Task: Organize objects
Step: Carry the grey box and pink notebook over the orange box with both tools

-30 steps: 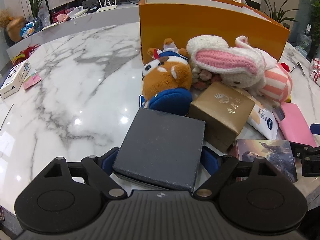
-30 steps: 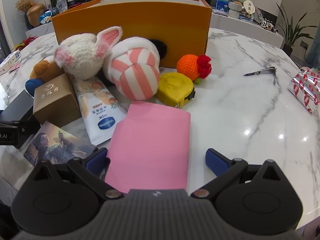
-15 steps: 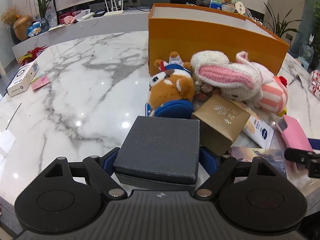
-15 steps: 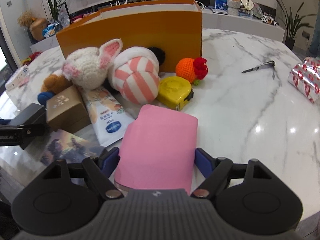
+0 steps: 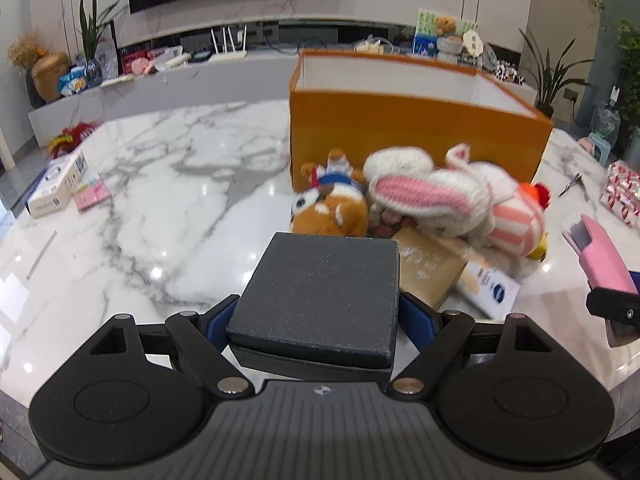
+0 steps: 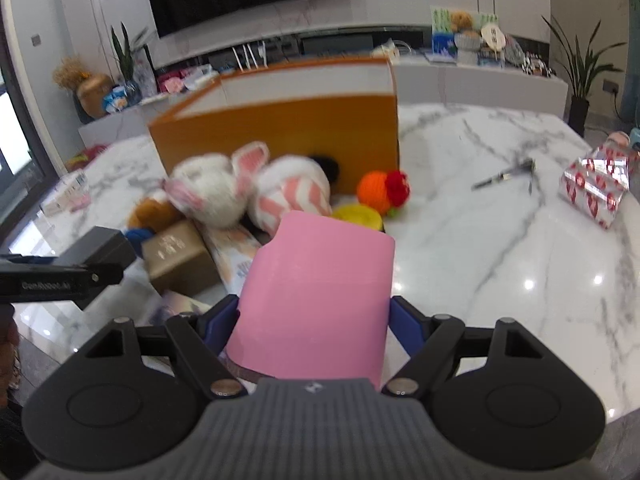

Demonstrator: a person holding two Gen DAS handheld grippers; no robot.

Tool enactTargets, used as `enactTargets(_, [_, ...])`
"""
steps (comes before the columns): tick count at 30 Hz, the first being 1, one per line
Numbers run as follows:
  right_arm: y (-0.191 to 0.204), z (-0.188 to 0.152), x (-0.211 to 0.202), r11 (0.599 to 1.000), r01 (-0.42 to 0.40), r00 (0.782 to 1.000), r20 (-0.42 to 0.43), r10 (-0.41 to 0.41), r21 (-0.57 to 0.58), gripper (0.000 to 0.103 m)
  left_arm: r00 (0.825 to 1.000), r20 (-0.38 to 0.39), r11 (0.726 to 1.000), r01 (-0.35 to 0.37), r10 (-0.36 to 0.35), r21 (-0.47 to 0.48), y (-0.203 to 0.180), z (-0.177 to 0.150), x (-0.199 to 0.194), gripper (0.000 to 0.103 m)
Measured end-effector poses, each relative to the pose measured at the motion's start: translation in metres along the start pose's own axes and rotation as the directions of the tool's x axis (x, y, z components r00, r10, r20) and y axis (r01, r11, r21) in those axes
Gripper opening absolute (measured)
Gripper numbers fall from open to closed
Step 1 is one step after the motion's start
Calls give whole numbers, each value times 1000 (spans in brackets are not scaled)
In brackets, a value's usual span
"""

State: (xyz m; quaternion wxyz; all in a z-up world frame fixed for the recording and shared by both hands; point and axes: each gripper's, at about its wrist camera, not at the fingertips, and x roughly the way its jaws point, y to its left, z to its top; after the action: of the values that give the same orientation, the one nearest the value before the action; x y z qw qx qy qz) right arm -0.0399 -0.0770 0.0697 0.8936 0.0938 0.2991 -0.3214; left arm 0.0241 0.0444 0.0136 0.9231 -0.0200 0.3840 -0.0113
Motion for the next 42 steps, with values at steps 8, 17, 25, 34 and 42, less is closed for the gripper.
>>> enactTargets(8, [22, 70, -16, 997, -57, 987, 149, 63, -42, 81, 990, 139, 1000, 22, -23, 6, -12, 76, -29, 98])
enactTargets(17, [18, 184, 61, 999, -25, 982, 187, 31, -34, 81, 990, 140, 1000, 7, -8, 10, -24, 194, 42, 98])
enactTargets(25, [-1, 231, 185, 997, 9, 998, -59, -14, -80, 81, 991, -132, 997, -10, 20, 74, -36, 238, 166, 98])
enactTargets(34, [-4, 234, 260, 977, -6, 945, -321, -63, -212, 81, 947, -319, 983, 14, 46, 182, -49, 229, 227, 96])
enactTargets(42, [0, 222, 269, 960, -38, 891, -445, -92, -276, 81, 893, -444, 959, 54, 78, 277, -71, 227, 252, 96])
